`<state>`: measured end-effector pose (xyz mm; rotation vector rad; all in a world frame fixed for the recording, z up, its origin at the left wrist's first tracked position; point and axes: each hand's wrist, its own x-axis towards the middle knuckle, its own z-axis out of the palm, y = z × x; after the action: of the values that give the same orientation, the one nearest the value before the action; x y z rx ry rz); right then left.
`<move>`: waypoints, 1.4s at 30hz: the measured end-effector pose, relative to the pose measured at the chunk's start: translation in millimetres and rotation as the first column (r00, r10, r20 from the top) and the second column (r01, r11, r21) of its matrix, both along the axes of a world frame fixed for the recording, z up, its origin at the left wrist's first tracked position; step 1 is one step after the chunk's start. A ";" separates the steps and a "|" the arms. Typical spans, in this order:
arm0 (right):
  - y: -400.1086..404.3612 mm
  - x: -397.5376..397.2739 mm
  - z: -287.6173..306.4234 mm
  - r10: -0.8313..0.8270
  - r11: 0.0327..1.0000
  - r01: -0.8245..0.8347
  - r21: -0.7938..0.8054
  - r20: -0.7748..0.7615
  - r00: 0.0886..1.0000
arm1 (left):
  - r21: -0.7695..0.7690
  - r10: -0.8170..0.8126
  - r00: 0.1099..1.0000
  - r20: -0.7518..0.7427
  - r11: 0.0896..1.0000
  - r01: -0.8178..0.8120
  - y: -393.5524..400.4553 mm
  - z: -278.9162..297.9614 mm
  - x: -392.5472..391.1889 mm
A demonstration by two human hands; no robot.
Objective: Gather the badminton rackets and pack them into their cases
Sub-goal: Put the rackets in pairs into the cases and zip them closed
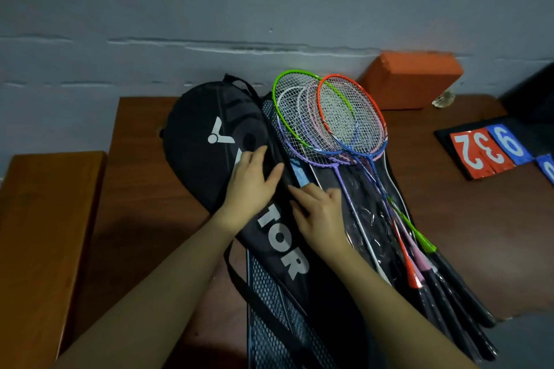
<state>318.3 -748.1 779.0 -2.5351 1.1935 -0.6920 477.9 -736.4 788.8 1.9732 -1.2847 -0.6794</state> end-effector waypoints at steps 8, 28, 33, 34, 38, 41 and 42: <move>19.2 -0.4 6.7 0.152 0.982 -0.156 0.103 0.047 0.987 | 0.005 0.282 0.945 -0.164 0.959 -0.285 8.6 12.2 4.0; 10.2 27.0 48.2 -0.061 0.948 0.006 0.319 0.165 0.984 | -0.169 0.223 0.808 -0.545 0.915 -0.366 130.8 55.9 -16.6; 13.5 22.7 54.6 -0.044 0.912 -0.039 0.408 0.193 0.980 | -0.179 0.214 0.816 -0.538 0.916 -0.358 137.9 55.8 -18.4; 15.4 23.0 56.7 -0.039 0.906 -0.051 0.420 0.203 0.978 | -0.180 0.224 0.818 -0.530 0.913 -0.367 138.1 56.0 -19.7; 26.4 27.5 66.6 -0.003 0.888 -0.132 0.440 0.291 0.957 | -0.202 0.317 0.877 -0.361 0.892 -0.405 128.5 58.6 -24.9; 32.6 28.7 70.8 0.018 0.891 -0.171 0.420 0.344 0.939 | -0.240 0.398 0.882 -0.251 0.857 -0.456 116.2 63.9 -20.4; 33.8 28.5 71.2 0.017 0.889 -0.180 0.420 0.363 0.932 | -0.248 0.413 0.880 -0.236 0.850 -0.465 112.5 65.7 -17.5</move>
<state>346.7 -714.4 850.1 -1.9726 0.9562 -0.7095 460.4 -623.9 854.4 1.8175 -0.7329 -0.3895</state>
